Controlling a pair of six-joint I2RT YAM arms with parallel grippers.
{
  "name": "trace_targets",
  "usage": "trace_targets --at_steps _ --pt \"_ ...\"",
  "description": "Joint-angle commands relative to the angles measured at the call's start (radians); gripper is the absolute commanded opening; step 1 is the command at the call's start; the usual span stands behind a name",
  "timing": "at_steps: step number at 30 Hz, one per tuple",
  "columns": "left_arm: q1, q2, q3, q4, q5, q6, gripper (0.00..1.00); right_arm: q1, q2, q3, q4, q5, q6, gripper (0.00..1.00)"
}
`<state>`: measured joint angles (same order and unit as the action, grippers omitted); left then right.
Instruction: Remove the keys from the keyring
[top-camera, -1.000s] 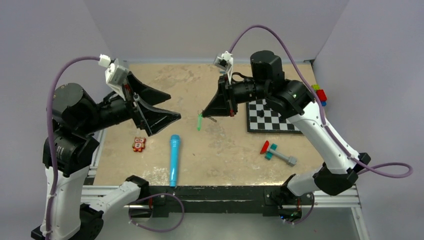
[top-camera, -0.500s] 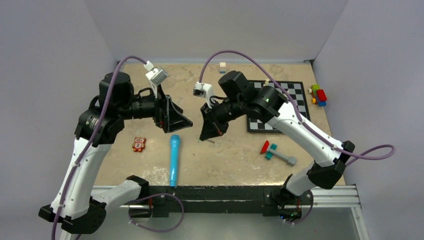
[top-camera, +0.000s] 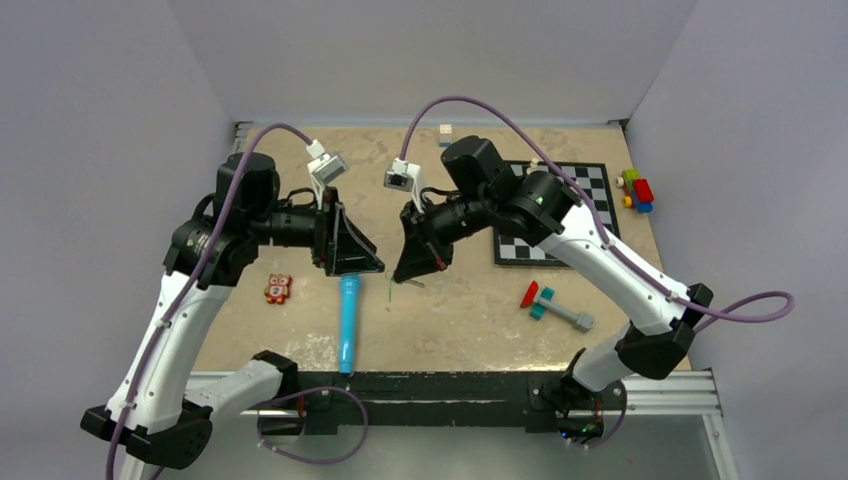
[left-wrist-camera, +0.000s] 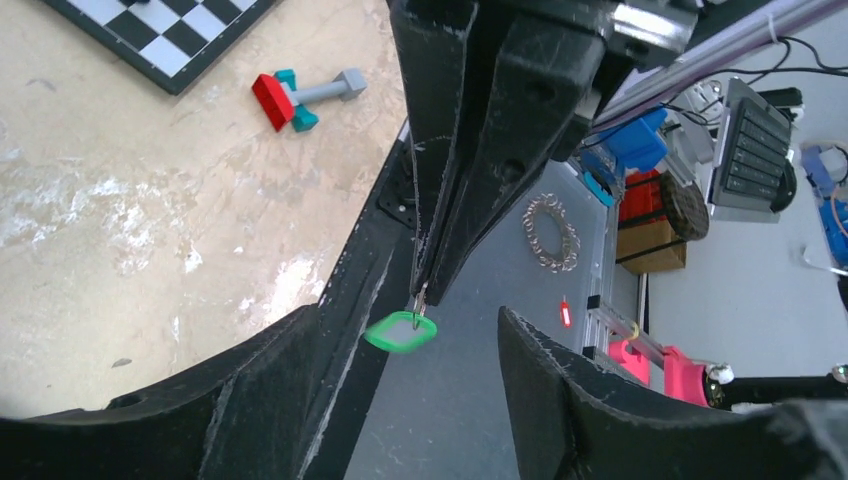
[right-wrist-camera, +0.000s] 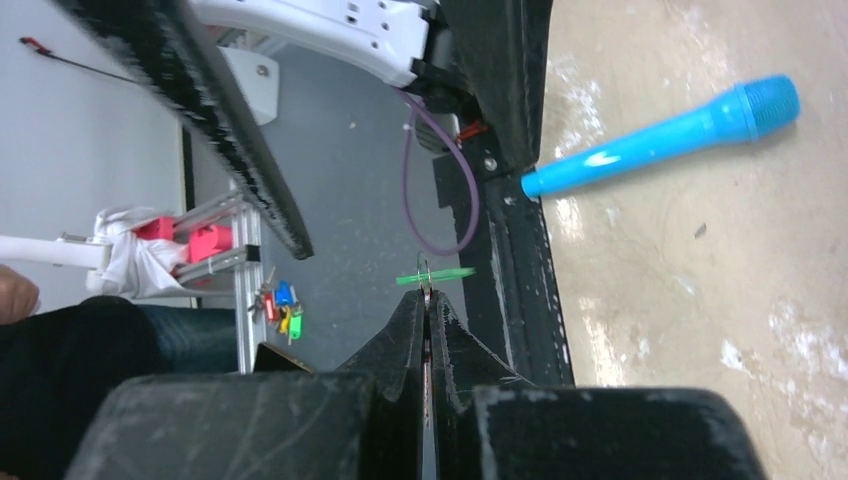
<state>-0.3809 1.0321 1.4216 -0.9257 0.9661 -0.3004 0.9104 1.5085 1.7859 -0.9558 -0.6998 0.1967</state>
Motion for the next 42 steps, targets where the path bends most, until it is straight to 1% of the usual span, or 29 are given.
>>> trace_targets --at_steps 1,4,7,8,11,12,18,20,22,23,26,27,29,32,36,38,42 --pt "0.005 -0.037 0.063 0.021 0.085 0.006 0.67 -0.001 -0.034 0.082 0.103 -0.109 -0.001 0.0" --pt "0.004 -0.022 0.099 -0.029 0.095 0.027 0.63 -0.002 -0.029 0.097 0.13 -0.11 0.013 0.0" --pt "0.002 -0.031 0.105 -0.046 0.091 0.034 0.62 -0.001 -0.031 0.106 0.157 -0.113 0.031 0.0" --pt "0.002 -0.033 0.104 -0.043 0.093 0.032 0.61 0.0 -0.032 0.108 0.163 -0.115 0.036 0.0" --pt "0.0 -0.036 0.095 -0.014 0.112 0.01 0.52 0.001 -0.038 0.11 0.176 -0.119 0.048 0.0" --pt "-0.002 -0.033 0.091 -0.005 0.117 0.003 0.5 0.001 -0.04 0.108 0.183 -0.12 0.052 0.0" --pt "-0.009 -0.024 0.099 0.023 0.128 -0.022 0.48 0.006 -0.048 0.115 0.204 -0.122 0.071 0.0" --pt "-0.014 -0.019 0.1 0.03 0.129 -0.029 0.44 0.01 -0.05 0.118 0.206 -0.122 0.073 0.0" --pt "-0.019 -0.013 0.098 0.042 0.126 -0.039 0.37 0.011 -0.052 0.122 0.206 -0.12 0.073 0.0" --pt "-0.022 -0.012 0.099 0.047 0.118 -0.043 0.31 0.013 -0.053 0.123 0.207 -0.119 0.075 0.0" --pt "-0.024 -0.012 0.1 0.055 0.079 -0.06 0.02 0.013 -0.062 0.123 0.213 -0.118 0.078 0.0" --pt "-0.024 -0.013 0.1 0.062 0.068 -0.068 0.0 0.013 -0.065 0.122 0.215 -0.118 0.078 0.0" --pt "-0.025 -0.023 0.091 0.098 0.058 -0.101 0.0 0.015 -0.071 0.124 0.22 -0.109 0.081 0.0" --pt "-0.026 -0.047 0.063 0.198 0.047 -0.173 0.0 0.014 -0.09 0.113 0.263 -0.07 0.106 0.0" --pt "-0.027 -0.083 0.018 0.329 0.013 -0.274 0.0 0.013 -0.127 0.054 0.408 -0.005 0.198 0.0" --pt "-0.028 -0.096 -0.005 0.41 0.003 -0.335 0.0 0.014 -0.138 0.039 0.447 0.024 0.225 0.0" --pt "-0.03 -0.119 -0.017 0.461 -0.103 -0.389 0.0 0.014 -0.14 0.044 0.467 0.078 0.227 0.0"
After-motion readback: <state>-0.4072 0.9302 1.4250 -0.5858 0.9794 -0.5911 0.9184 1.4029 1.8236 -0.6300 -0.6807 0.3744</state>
